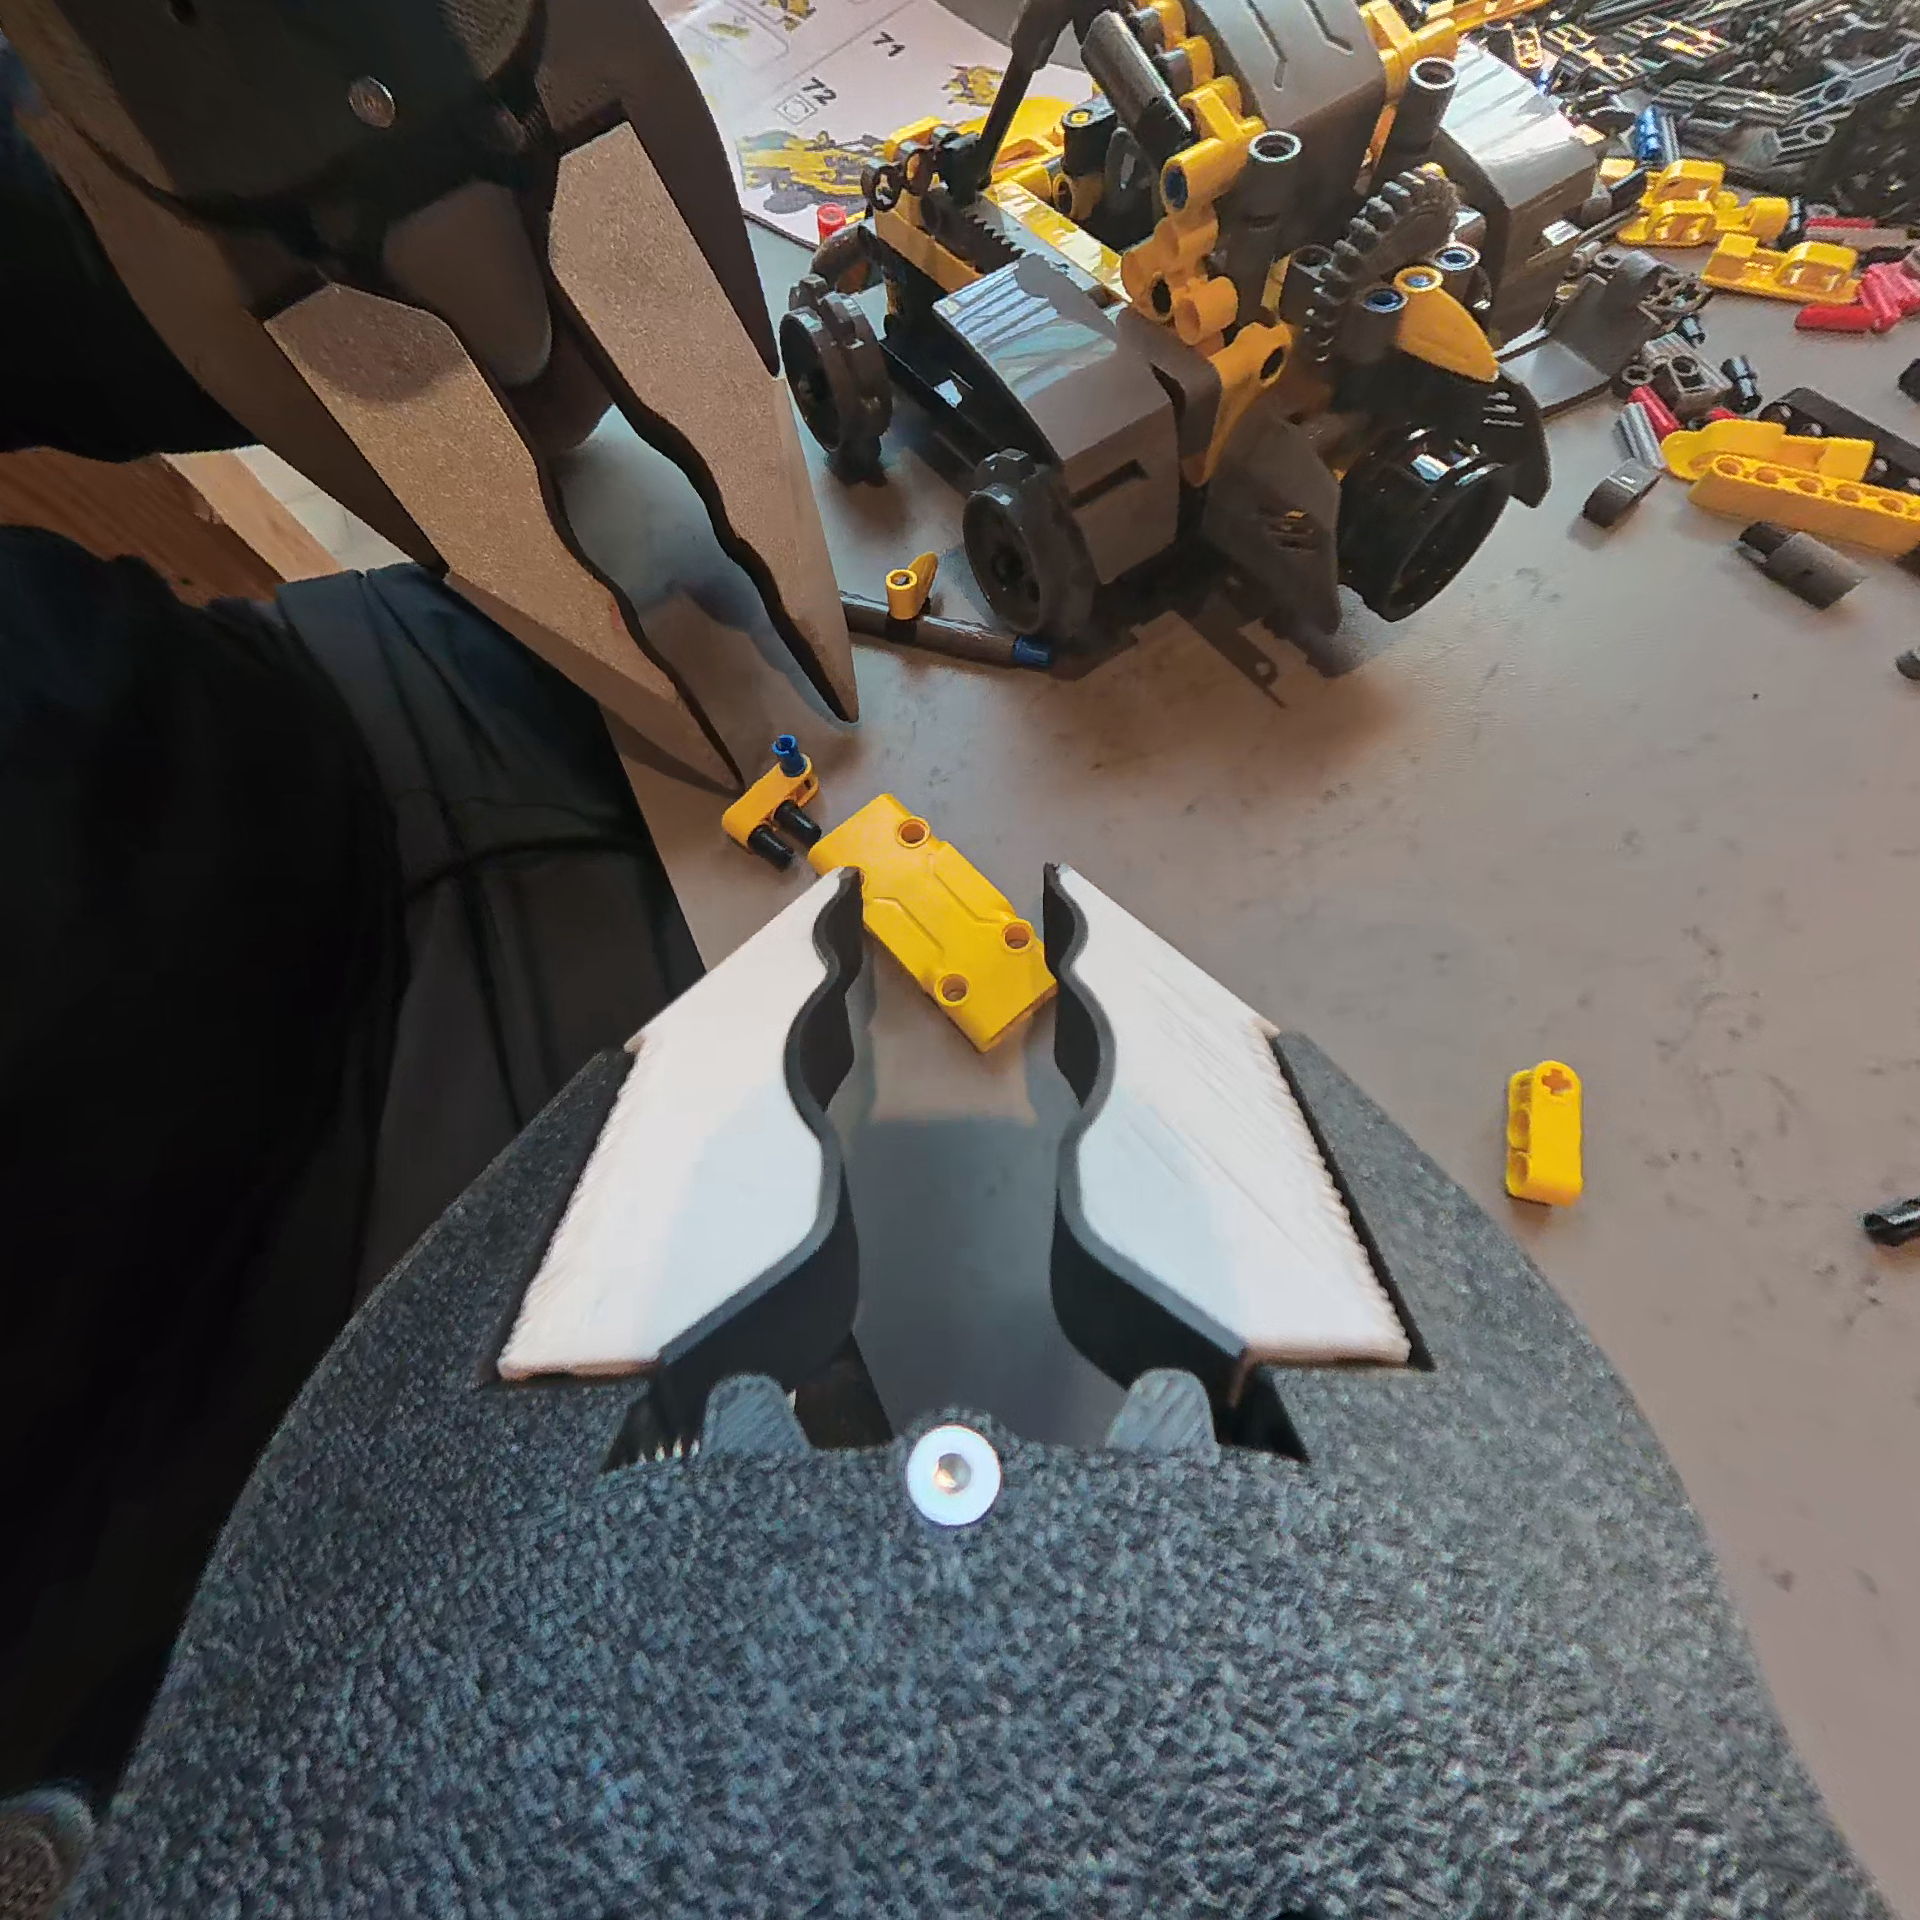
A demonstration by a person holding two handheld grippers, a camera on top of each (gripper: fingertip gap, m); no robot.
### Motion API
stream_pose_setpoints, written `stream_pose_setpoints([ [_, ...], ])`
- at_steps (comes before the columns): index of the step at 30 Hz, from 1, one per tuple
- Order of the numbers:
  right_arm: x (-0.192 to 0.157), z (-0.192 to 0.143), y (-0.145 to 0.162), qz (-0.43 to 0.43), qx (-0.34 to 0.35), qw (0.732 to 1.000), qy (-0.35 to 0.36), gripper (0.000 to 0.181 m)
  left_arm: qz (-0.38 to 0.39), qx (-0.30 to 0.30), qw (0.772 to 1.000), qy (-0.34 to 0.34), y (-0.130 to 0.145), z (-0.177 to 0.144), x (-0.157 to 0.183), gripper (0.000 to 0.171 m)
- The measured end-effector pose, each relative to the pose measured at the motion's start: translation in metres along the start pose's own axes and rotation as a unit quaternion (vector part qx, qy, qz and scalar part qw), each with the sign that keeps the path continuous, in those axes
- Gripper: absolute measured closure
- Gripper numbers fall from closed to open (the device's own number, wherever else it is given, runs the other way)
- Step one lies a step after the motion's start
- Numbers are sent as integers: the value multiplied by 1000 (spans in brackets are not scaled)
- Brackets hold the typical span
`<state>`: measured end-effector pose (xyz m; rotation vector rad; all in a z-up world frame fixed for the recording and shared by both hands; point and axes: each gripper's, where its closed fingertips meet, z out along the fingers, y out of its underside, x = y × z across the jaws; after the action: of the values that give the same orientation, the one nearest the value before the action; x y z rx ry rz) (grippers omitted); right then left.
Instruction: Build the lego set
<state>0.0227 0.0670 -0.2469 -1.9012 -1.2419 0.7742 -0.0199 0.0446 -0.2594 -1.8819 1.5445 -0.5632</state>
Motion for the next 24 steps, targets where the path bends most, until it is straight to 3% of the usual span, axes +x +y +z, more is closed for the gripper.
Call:
stream_pose_setpoints([
  [24,-3,1,7,19,-5,1000,-20,146,-9,6,1000,4,0,0,0,151],
])
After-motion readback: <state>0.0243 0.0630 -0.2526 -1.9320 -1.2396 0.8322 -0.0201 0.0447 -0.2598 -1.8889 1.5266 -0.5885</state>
